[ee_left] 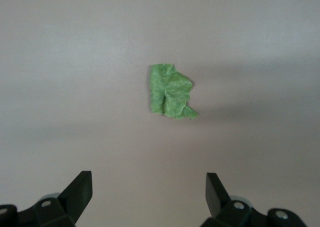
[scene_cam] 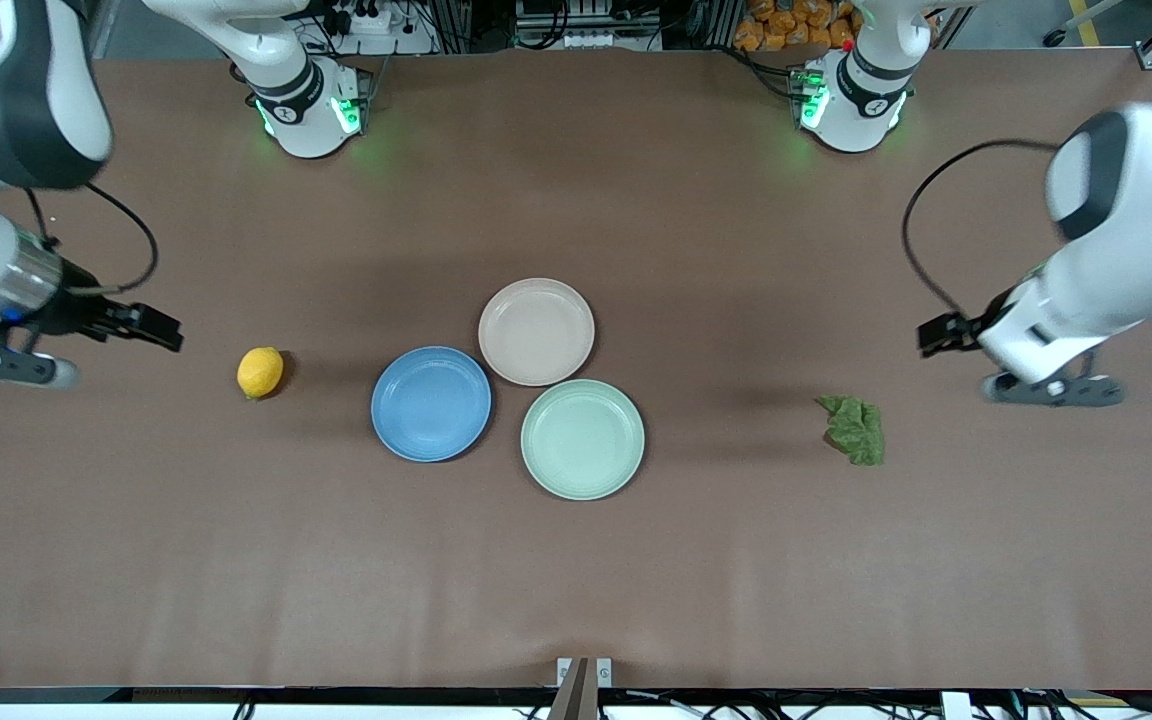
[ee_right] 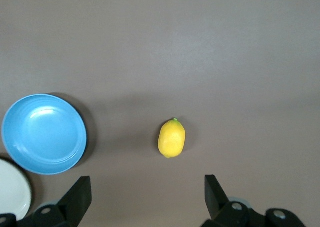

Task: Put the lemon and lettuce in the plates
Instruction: 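Reach the right gripper to the lemon while the left gripper reaches the lettuce, then grasp the lemon with the right gripper while the left gripper grasps the lettuce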

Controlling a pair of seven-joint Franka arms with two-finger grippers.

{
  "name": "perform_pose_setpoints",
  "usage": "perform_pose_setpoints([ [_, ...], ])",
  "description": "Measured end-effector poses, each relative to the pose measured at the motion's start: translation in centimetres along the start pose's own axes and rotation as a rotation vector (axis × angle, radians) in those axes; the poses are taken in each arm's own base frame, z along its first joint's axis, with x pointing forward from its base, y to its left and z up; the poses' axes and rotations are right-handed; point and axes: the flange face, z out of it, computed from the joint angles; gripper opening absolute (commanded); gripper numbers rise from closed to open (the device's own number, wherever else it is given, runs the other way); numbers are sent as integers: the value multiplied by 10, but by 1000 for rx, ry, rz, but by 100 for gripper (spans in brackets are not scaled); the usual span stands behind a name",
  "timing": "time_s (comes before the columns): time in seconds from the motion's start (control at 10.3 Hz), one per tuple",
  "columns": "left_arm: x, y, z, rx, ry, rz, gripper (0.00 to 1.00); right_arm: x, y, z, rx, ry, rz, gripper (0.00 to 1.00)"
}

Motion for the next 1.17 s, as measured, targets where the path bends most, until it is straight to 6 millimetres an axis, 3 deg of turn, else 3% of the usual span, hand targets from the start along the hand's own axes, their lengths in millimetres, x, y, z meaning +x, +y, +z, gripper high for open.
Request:
perform_pose_setpoints([
  [0.39, 16, 2, 128, -30, -73, 3, 100, -2, 8, 108, -6, -31, 33, 100],
  [0.49, 21, 1, 152, -39, -78, -1, 100, 0, 15, 131, -10, -51, 70, 100],
  [0.68, 30, 2, 181, -51, -69, -3, 100, 6, 20, 162, -16, -70, 151, 100],
  [0.78, 34, 2, 187, -52, -66, 1, 94, 9, 22, 175, -16, -64, 172, 100],
  [0.97, 40, 3, 202, -38, -63, 22, 72, 11, 33, 204, -22, -92, 198, 100],
  [1.17, 43, 8, 220, -36, -53, 37, 39, 11, 42, 240, -30, -130, 212, 100],
])
